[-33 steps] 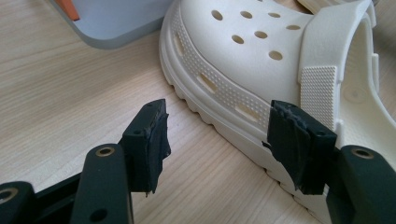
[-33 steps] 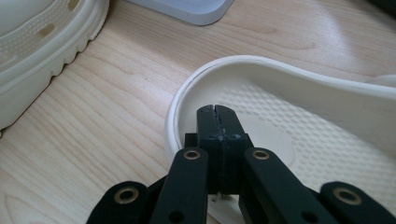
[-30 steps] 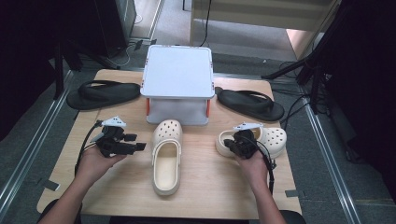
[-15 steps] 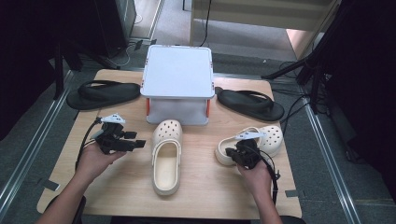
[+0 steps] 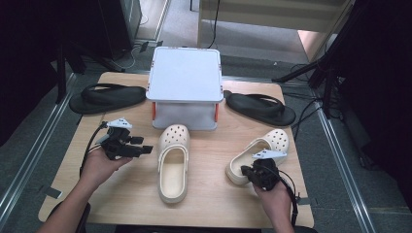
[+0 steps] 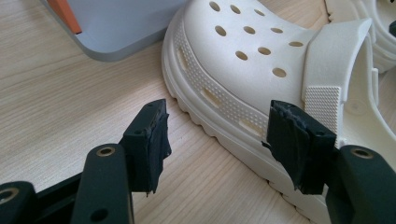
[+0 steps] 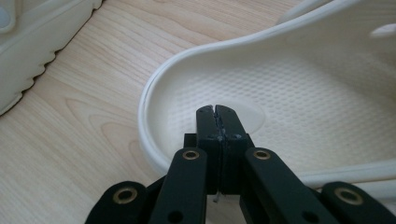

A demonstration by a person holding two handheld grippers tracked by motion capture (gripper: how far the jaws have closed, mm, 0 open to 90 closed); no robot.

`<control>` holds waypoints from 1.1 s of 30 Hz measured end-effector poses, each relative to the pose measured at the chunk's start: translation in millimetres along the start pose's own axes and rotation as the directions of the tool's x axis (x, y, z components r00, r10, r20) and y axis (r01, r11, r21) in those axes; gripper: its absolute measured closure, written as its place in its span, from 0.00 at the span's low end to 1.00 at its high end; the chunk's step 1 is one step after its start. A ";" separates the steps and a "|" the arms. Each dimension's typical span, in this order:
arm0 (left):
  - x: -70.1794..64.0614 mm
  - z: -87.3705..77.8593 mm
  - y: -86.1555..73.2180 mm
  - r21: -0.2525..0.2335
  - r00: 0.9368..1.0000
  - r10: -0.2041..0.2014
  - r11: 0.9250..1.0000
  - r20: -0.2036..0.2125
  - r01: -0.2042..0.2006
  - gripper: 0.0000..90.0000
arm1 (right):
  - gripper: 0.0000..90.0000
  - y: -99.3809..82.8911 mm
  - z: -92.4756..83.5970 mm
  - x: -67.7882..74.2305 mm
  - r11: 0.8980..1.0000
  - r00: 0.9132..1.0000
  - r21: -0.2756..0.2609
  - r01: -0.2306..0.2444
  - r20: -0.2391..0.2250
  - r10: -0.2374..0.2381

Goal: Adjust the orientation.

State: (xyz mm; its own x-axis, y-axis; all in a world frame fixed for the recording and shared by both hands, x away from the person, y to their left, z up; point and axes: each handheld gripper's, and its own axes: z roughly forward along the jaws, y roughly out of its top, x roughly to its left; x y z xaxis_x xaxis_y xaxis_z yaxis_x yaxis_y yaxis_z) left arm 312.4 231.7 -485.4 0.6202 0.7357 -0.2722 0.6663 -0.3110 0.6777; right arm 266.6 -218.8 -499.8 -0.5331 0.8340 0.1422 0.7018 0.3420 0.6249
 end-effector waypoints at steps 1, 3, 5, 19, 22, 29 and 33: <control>-0.1 0.0 -0.1 0.000 1.000 0.001 1.000 0.000 -0.001 0.44 | 1.00 -2.0 -1.8 -0.7 1.000 1.000 0.005 -0.001 -0.001 0.001; -0.1 0.4 -0.1 0.001 1.000 0.002 1.000 -0.001 -0.002 0.44 | 1.00 -4.7 -4.6 -1.9 1.000 1.000 0.003 -0.003 -0.002 0.003; -0.3 0.8 0.0 0.005 1.000 -0.002 1.000 0.003 0.002 0.44 | 1.00 -4.3 -4.8 -2.8 1.000 1.000 0.003 -0.014 -0.004 0.014; -0.2 -0.6 -1.2 0.005 1.000 0.006 1.000 -0.003 -0.006 0.44 | 1.00 7.1 -49.7 -19.0 0.975 0.995 -0.206 -0.088 0.017 0.093; 0.3 -1.0 -1.4 0.004 1.000 0.003 1.000 -0.004 -0.003 0.44 | 1.00 6.8 -60.8 -28.5 0.970 0.992 -0.227 -0.092 0.058 0.108; 0.4 0.1 -1.2 0.005 1.000 0.004 1.000 -0.008 -0.004 0.44 | 1.00 3.8 -69.7 -54.3 0.963 0.980 -0.237 -0.130 0.120 0.162; 0.0 0.2 -1.1 0.004 1.000 0.004 1.000 -0.006 -0.004 0.44 | 1.00 -3.8 -64.2 -76.7 0.960 0.961 -0.210 -0.187 0.161 0.223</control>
State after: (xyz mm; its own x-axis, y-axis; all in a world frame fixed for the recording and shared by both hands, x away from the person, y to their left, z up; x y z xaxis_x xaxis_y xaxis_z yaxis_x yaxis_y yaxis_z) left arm 311.8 232.0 -486.3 0.6204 0.7378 -0.2658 0.6656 -0.3162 0.6760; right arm 274.5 -311.9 -463.8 -0.2802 0.9478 0.1524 0.6743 0.0813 0.7340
